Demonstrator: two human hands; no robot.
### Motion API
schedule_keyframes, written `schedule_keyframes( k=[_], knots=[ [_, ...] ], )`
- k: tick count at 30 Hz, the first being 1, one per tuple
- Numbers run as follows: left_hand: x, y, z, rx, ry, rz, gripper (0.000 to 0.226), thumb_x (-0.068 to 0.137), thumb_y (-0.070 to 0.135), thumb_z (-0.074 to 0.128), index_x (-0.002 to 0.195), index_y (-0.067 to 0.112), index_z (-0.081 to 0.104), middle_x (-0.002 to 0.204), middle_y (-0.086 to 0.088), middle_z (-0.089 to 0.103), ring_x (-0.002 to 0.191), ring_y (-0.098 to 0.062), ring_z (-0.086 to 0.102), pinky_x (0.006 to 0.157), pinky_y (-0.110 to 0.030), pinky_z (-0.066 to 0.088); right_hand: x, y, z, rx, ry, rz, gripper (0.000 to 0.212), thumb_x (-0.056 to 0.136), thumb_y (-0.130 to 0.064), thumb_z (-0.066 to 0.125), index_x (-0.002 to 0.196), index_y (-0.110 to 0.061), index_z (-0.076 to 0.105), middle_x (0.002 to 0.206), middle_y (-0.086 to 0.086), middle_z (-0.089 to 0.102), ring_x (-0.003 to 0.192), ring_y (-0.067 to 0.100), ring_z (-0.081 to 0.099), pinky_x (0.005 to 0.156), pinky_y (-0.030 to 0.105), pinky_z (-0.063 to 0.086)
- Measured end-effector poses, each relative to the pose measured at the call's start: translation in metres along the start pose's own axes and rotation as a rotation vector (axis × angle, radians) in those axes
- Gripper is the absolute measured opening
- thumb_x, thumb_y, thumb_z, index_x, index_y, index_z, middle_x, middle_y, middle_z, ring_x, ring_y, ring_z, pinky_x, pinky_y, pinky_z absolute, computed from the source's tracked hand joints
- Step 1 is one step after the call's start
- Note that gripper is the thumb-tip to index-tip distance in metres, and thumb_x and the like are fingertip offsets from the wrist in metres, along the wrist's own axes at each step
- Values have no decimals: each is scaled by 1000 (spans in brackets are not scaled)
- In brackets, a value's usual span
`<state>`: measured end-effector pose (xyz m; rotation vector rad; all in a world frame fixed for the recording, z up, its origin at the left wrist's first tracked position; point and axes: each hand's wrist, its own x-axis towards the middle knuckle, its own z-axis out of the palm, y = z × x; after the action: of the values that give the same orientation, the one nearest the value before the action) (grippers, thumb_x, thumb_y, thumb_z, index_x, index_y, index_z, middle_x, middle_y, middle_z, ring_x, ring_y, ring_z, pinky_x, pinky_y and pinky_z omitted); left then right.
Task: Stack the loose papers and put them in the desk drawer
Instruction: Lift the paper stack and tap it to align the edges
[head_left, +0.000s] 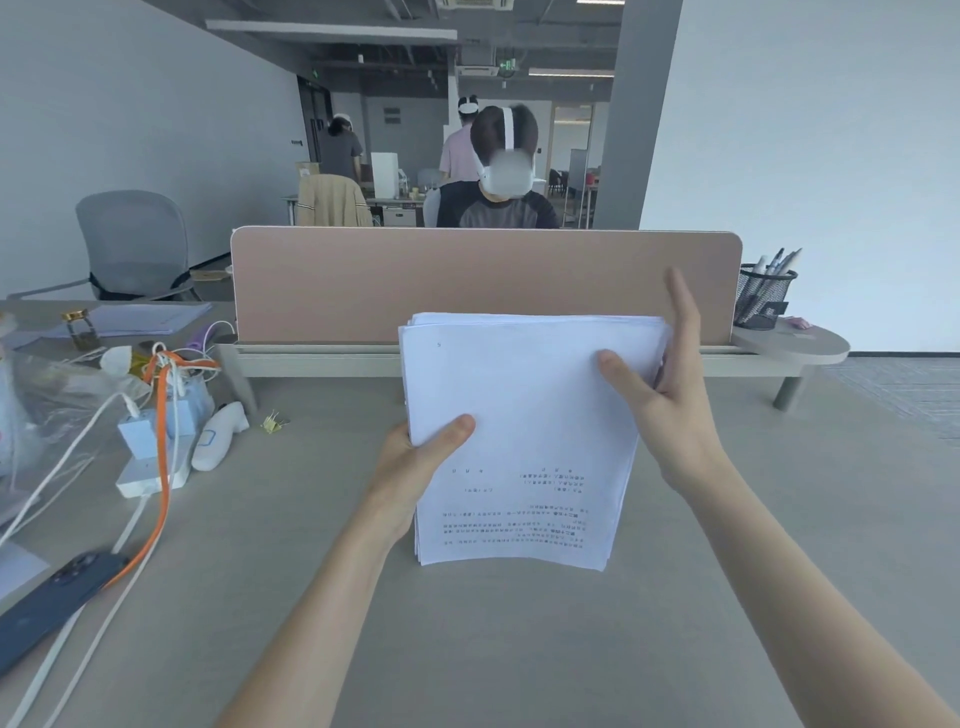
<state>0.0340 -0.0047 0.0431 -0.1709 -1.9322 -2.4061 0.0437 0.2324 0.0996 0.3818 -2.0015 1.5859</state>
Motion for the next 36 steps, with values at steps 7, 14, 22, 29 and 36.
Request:
schedule_keyframes(
  k=[7, 14, 22, 29, 36],
  knots=[
    [2, -13, -7, 98, -73, -44, 18, 72, 26, 80, 89, 31, 80, 103, 0, 80, 97, -20, 76, 89, -41, 57, -37, 43, 14, 249, -20, 323, 31, 94, -23, 66, 125, -16, 60, 120, -5, 74, 108, 15, 72, 87, 36, 53],
    [8, -13, 6, 90, 90, 1, 13, 77, 17, 85, 84, 25, 76, 83, 9, 81, 78, -9, 77, 73, -30, 58, -33, 45, 24, 300, -1, 278, 33, 93, -17, 62, 122, -9, 48, 123, 9, 67, 109, 19, 69, 93, 45, 55],
    [6, -31, 1, 96, 77, -71, 25, 70, 27, 83, 93, 20, 76, 95, -1, 81, 92, -22, 77, 83, -39, 59, -40, 66, 28, 180, 15, 280, 37, 96, -21, 58, 132, -29, 56, 128, -8, 69, 121, 15, 64, 105, 48, 50],
    [11, -37, 6, 143, 149, -18, 9, 81, 17, 81, 80, 22, 74, 68, 15, 78, 65, -4, 74, 55, -19, 58, -43, 77, 28, 225, 12, 325, 36, 102, -18, 53, 137, -26, 54, 132, -6, 69, 122, 13, 65, 101, 38, 52],
    [-5, -54, 11, 107, 171, -62, 7, 85, 22, 78, 86, 27, 73, 77, 18, 79, 75, -1, 75, 61, -22, 58, -56, 94, 31, 181, 62, 435, 17, 99, -24, 58, 114, -17, 57, 119, 6, 67, 114, 24, 66, 99, 50, 52]
  ],
)
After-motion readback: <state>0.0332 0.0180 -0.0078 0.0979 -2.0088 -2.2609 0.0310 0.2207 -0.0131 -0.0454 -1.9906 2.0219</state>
